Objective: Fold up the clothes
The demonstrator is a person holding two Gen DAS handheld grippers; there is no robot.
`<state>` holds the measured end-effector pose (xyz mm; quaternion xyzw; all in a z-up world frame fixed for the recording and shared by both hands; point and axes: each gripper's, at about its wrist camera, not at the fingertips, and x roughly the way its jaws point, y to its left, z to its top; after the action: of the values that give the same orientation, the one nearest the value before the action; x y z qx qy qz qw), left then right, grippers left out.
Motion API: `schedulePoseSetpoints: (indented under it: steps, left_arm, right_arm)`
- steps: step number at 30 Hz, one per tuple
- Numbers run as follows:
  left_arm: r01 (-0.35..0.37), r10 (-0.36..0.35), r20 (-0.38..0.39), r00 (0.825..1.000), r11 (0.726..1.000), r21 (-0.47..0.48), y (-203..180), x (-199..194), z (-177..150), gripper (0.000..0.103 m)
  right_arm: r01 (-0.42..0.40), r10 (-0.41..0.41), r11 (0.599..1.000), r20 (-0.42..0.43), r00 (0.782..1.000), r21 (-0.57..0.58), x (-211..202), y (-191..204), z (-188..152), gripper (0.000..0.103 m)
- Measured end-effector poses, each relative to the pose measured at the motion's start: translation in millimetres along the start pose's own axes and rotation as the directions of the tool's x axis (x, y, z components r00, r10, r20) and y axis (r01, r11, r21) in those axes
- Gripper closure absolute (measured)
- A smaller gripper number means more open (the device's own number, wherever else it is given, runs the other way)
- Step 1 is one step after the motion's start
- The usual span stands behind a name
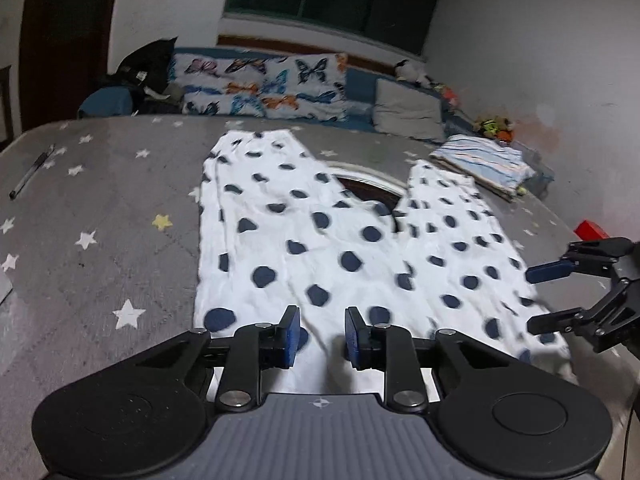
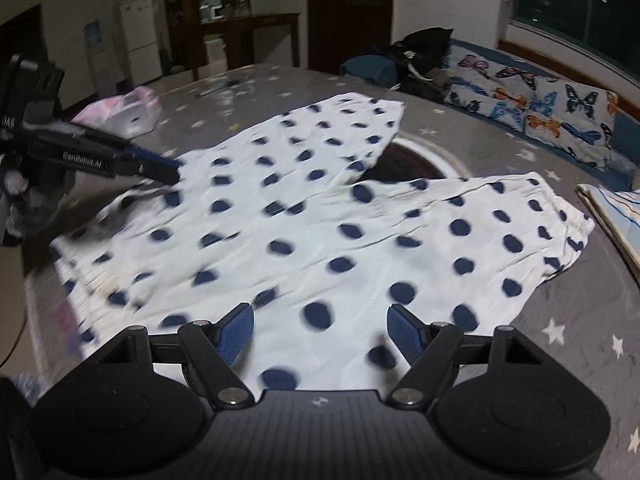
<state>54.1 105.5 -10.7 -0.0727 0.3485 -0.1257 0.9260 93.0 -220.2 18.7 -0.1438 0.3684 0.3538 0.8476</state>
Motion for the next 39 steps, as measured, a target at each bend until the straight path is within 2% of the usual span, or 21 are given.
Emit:
schedulePoseSetpoints:
  steps: [6, 11, 13, 17, 21, 25, 29, 32, 36, 39]
  left_arm:
    - [-0.055, 0.054, -0.012, 0.998, 0.998, -0.043, 18.4, 4.9, -4.4, 0.077]
    - [-0.089, 0.089, -0.012, 0.996, 0.995, -0.051, 25.0, 2.3, -3.6, 0.076]
    - [-0.098, 0.098, -0.016, 0.995, 0.994, -0.052, 25.3, 4.7, -1.5, 0.076]
    - [-0.111, 0.11, -0.022, 0.994, 0.992, -0.052, 22.4, 8.4, 0.6, 0.068]
    - [-0.083, 0.083, -0.007, 0.997, 0.996, -0.015, 5.7, -0.5, -0.2, 0.046]
    - [-0.006, 0.006, 0.0, 1.0, 0.999, 0.049, -24.3, -10.5, -5.1, 0.036]
    - [0.116, -0.116, -0.011, 0.993, 0.983, 0.139, -66.2, -19.4, -15.7, 0.035]
    - [0.207, -0.204, -0.034, 0.978, 0.955, 0.211, -97.6, -25.7, -25.8, 0.034]
    - [0.317, -0.307, -0.078, 0.948, 0.909, 0.271, -133.8, -28.7, -40.7, 0.031]
    - [0.352, -0.336, -0.107, 0.936, 0.878, 0.324, -154.7, -25.8, -51.8, 0.031]
  right_arm:
    - [0.04, -0.038, 0.996, -0.028, 0.999, 0.078, 15.2, -26.7, -9.3, 0.027]
    - [0.053, -0.049, 0.995, -0.044, 0.998, 0.082, 7.4, -36.1, -14.2, 0.027]
    - [0.055, -0.053, 0.994, -0.026, 0.998, 0.09, 6.7, -40.2, -8.5, 0.027]
    - [0.052, -0.053, 0.992, 0.002, 0.999, 0.119, 13.8, -50.6, 2.5, 0.027]
    - [0.07, -0.069, 0.988, -0.011, 0.998, 0.136, 22.6, -60.3, 0.3, 0.027]
    - [0.099, -0.099, 0.98, -0.012, 0.995, 0.17, 21.2, -69.9, -3.5, 0.027]
    - [0.111, -0.112, 0.976, -0.006, 0.994, 0.188, 17.3, -73.3, -6.6, 0.027]
    - [0.144, -0.142, 0.978, -0.024, 0.99, 0.15, 19.0, -69.0, -9.3, 0.027]
    - [0.151, -0.151, 0.975, -0.01, 0.988, 0.162, 13.3, -69.1, -11.1, 0.027]
    - [0.161, -0.16, 0.974, -0.02, 0.987, 0.161, 12.0, -68.7, -13.9, 0.027]
